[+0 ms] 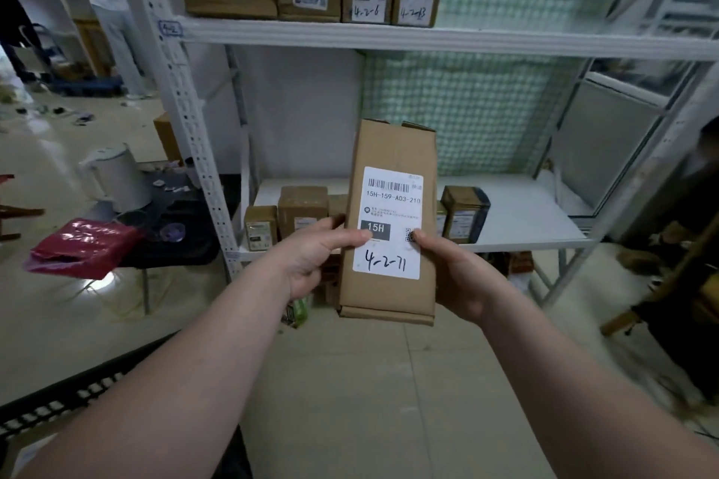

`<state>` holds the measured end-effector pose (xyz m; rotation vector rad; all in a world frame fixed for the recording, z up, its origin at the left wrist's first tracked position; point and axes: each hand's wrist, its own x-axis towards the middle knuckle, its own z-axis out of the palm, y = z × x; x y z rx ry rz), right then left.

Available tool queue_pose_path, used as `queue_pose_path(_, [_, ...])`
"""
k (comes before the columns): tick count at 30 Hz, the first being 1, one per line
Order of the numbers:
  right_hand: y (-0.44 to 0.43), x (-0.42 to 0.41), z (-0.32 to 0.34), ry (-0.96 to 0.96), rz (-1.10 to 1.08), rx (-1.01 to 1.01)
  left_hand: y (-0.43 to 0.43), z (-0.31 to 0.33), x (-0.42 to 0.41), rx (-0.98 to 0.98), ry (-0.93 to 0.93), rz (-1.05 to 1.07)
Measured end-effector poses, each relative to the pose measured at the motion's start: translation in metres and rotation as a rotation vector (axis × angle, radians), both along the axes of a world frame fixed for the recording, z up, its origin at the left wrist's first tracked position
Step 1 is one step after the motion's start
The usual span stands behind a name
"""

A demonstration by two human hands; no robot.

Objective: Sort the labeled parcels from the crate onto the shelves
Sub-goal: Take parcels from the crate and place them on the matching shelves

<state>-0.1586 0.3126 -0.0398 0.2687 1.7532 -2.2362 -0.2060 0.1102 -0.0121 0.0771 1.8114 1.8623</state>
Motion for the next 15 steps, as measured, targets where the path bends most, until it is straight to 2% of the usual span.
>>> queue_pose_path(4, [0.043, -0.018, 0.019, 0.005, -0.028, 0.082, 0.039, 0.024, -0.017, -0.055, 0.078, -0.055])
queue_pose_path(8, [0.078, -0.047, 0.041, 0.061, -0.043, 0.058, 0.078, 0.051, -0.046, -0.101, 0.182, -0.072])
queue_pose_path(15, [0.123, -0.116, 0.090, 0.219, -0.189, 0.116, 0.137, 0.086, -0.124, -0.209, 0.514, -0.078])
